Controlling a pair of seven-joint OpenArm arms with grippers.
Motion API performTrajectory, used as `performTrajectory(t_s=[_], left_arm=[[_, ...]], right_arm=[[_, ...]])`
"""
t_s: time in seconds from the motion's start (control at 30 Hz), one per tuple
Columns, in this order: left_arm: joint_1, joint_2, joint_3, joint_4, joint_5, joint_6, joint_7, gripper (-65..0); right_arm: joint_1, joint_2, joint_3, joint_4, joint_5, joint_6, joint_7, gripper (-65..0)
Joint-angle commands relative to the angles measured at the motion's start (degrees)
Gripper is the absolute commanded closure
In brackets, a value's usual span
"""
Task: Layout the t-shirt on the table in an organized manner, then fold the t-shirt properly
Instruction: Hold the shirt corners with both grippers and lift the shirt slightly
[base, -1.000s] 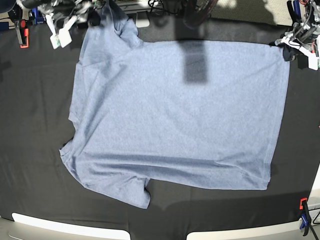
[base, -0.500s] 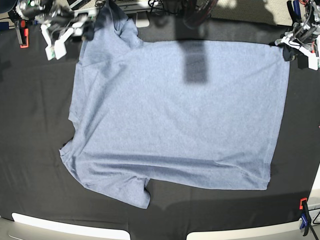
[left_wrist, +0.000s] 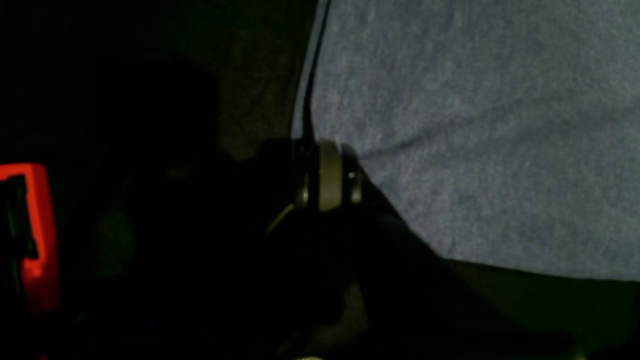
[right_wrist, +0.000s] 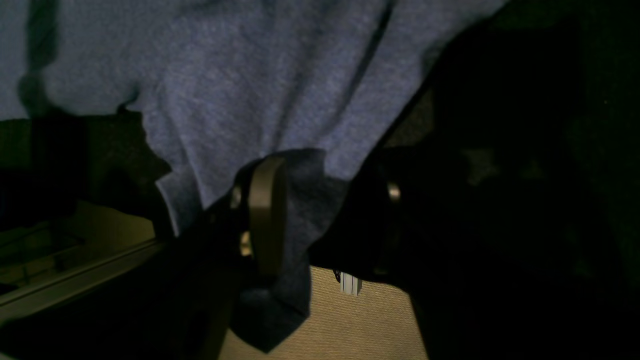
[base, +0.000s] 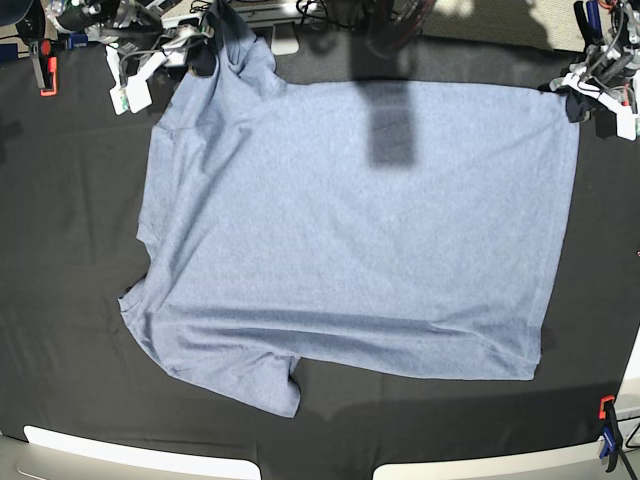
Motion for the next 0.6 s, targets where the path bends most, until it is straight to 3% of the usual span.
performTrajectory(t_s=[0.0,0.1,0.2,0.27,0.3,0.43,0.57], left_arm=[[0.33,-0.81,-0.35,0.68,-0.52,-0.42,-0.66,0.0],[0.33,-0.81,-0.35,0.68,-0.52,-0.42,-0.63,0.0],[0.33,-0.81,-0.35,0.68,-0.52,-0.39,-0.44,0.0],[0.35,-0.81,-0.35,0.68,-0.55,-0.39,-0.22,0.0],[0.37,-0.81,-0.37,0.68,-0.55,-0.39,-0.2,0.0],[1.33,-1.09,-0.37,1.16,-1.66,-0.42,1.6,0.0],[4.85,-2.71,-0.37,3.8,-5.68,-0.42,2.8,0.0]], right_arm=[[-0.37,0.42,0.0,0.66,0.61,0.63,0.04,-24.6],[-0.37,0.44,0.0,0.66,0.61,0.66,0.26,-19.6],[-0.35,0.44,0.0,0.68,0.55,1.4,1.4,-1.1],[-0.35,0.46,0.07,1.05,-0.42,5.9,2.23,0.0],[-0.39,0.46,0.39,1.62,-0.52,6.53,2.19,0.0],[-1.88,0.46,4.5,5.9,0.28,6.53,-0.57,0.0],[-5.49,0.48,10.38,9.99,6.47,6.53,-4.26,0.0]])
